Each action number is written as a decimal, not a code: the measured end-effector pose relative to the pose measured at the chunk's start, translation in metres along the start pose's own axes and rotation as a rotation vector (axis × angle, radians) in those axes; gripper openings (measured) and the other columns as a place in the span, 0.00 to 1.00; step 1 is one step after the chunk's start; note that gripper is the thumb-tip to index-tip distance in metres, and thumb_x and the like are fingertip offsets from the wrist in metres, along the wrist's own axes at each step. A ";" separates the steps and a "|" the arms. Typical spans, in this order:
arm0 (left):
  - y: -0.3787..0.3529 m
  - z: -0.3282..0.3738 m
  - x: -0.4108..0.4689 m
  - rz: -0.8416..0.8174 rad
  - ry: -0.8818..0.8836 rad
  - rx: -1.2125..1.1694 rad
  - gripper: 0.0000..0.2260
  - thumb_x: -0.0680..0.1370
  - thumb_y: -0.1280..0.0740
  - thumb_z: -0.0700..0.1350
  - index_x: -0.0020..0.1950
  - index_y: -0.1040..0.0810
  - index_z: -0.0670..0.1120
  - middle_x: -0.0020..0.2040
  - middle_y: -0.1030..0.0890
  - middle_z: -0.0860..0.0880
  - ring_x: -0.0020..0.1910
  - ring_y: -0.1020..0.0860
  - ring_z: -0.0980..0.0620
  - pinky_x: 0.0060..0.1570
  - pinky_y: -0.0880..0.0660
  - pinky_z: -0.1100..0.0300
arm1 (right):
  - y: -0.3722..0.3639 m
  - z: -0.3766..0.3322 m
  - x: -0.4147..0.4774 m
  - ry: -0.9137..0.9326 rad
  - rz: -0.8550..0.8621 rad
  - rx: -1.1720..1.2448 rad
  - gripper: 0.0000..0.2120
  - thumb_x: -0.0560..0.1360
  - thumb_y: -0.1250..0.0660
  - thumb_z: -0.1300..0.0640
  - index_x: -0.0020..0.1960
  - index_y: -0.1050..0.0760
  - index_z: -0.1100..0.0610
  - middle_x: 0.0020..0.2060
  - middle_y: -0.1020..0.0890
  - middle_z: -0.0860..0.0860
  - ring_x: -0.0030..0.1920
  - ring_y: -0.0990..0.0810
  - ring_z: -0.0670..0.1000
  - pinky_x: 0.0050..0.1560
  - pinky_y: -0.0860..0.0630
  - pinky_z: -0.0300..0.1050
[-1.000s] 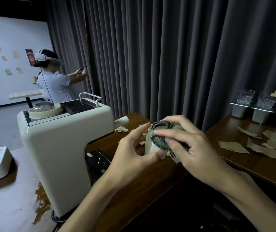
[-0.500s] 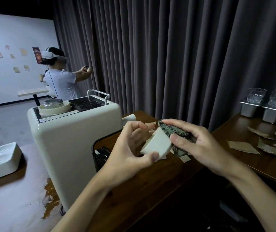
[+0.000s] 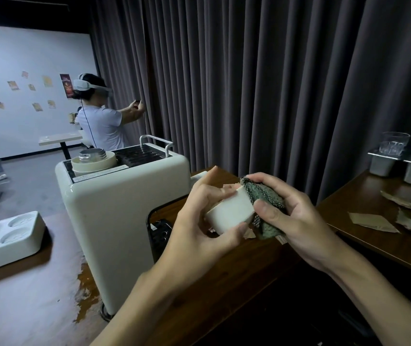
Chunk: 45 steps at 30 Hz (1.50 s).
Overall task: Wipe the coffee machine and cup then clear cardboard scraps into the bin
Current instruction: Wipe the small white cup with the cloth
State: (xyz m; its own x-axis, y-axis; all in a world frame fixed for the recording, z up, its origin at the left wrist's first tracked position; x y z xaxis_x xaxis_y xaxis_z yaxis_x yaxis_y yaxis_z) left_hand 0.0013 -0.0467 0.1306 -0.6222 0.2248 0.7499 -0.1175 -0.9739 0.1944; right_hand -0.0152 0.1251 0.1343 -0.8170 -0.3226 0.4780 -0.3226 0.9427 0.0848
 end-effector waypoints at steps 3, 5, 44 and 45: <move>0.002 -0.001 0.000 -0.022 -0.002 -0.046 0.18 0.74 0.24 0.48 0.62 0.24 0.48 0.72 0.28 0.51 0.77 0.35 0.51 0.63 0.27 0.60 | -0.001 0.007 0.000 -0.113 -0.038 0.232 0.26 0.68 0.23 0.45 0.64 0.24 0.44 0.63 0.21 0.49 0.63 0.22 0.54 0.55 0.21 0.48; 0.004 -0.004 -0.001 -0.025 0.029 -0.045 0.19 0.74 0.24 0.49 0.62 0.24 0.49 0.72 0.29 0.51 0.78 0.38 0.48 0.67 0.28 0.53 | -0.001 0.010 0.000 -0.135 -0.032 0.296 0.24 0.68 0.24 0.49 0.63 0.23 0.46 0.62 0.20 0.49 0.62 0.21 0.54 0.52 0.21 0.46; 0.010 0.000 -0.001 0.005 0.233 -0.186 0.21 0.76 0.27 0.41 0.68 0.23 0.51 0.67 0.26 0.40 0.65 0.22 0.41 0.58 0.21 0.53 | -0.017 0.000 0.005 0.161 0.116 -0.023 0.19 0.77 0.36 0.43 0.68 0.27 0.39 0.66 0.24 0.46 0.67 0.26 0.49 0.64 0.26 0.57; 0.009 0.001 -0.001 -0.003 0.226 -0.207 0.20 0.77 0.28 0.41 0.68 0.23 0.52 0.67 0.25 0.40 0.64 0.21 0.41 0.57 0.21 0.55 | -0.016 0.002 0.006 0.138 0.110 0.029 0.20 0.76 0.34 0.42 0.68 0.27 0.40 0.66 0.23 0.47 0.67 0.26 0.51 0.65 0.26 0.59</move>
State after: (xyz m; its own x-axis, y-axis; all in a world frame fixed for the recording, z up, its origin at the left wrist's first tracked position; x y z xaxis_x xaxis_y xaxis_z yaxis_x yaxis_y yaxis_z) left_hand 0.0018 -0.0559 0.1321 -0.7753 0.2369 0.5855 -0.2603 -0.9644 0.0455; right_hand -0.0155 0.1080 0.1340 -0.7753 -0.2015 0.5986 -0.2503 0.9682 0.0017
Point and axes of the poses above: each hand's wrist, its own x-axis towards the middle knuckle, its own y-axis out of the back of the hand, z = x × y, the point moved 5 cm from there along x, towards the middle knuckle
